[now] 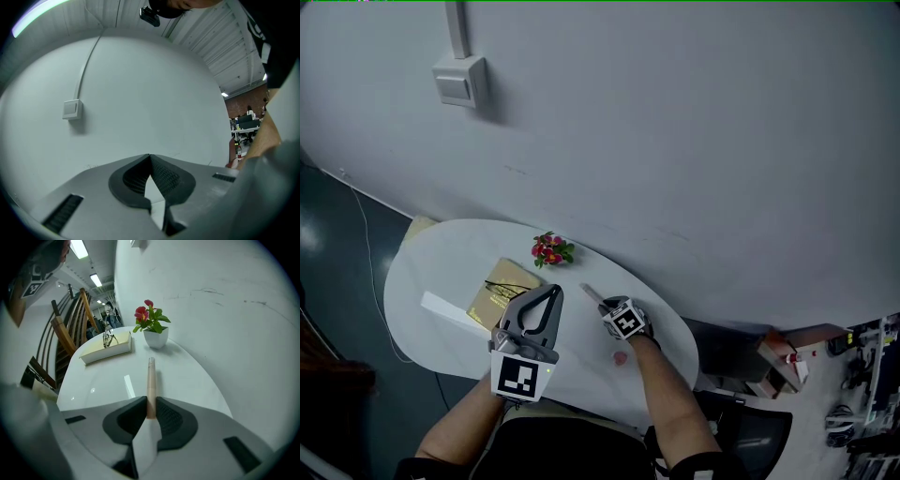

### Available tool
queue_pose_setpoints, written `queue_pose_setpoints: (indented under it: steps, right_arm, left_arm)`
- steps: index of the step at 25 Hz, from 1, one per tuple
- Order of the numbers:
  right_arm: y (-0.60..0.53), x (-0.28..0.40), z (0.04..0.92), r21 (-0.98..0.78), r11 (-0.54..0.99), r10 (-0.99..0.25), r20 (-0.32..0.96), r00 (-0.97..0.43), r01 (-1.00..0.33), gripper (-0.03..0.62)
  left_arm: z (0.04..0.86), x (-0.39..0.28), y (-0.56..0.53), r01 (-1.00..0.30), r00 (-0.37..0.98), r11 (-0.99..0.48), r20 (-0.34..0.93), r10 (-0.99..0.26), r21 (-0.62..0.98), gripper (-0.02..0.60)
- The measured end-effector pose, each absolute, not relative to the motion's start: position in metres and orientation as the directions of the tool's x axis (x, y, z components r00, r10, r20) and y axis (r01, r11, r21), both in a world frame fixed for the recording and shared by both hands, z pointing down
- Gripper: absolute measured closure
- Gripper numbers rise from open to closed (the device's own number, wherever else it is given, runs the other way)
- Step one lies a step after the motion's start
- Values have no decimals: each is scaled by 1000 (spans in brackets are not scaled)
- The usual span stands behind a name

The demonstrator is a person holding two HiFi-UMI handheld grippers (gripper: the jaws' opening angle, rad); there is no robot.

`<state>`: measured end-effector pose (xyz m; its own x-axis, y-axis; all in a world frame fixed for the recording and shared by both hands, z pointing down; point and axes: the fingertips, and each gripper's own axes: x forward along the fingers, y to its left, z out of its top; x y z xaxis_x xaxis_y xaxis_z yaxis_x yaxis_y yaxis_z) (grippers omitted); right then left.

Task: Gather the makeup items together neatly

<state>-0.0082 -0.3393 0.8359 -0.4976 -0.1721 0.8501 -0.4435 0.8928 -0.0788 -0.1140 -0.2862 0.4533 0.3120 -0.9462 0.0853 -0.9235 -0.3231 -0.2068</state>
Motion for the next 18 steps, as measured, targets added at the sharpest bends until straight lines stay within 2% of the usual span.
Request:
queue_pose_setpoints:
  steps: [18]
  right_arm:
    - [-241, 29, 830, -106, 775, -299, 808, -508, -624, 516]
  left_arm:
    - [440, -68, -259, -874, 438, -442, 66, -897, -202, 565]
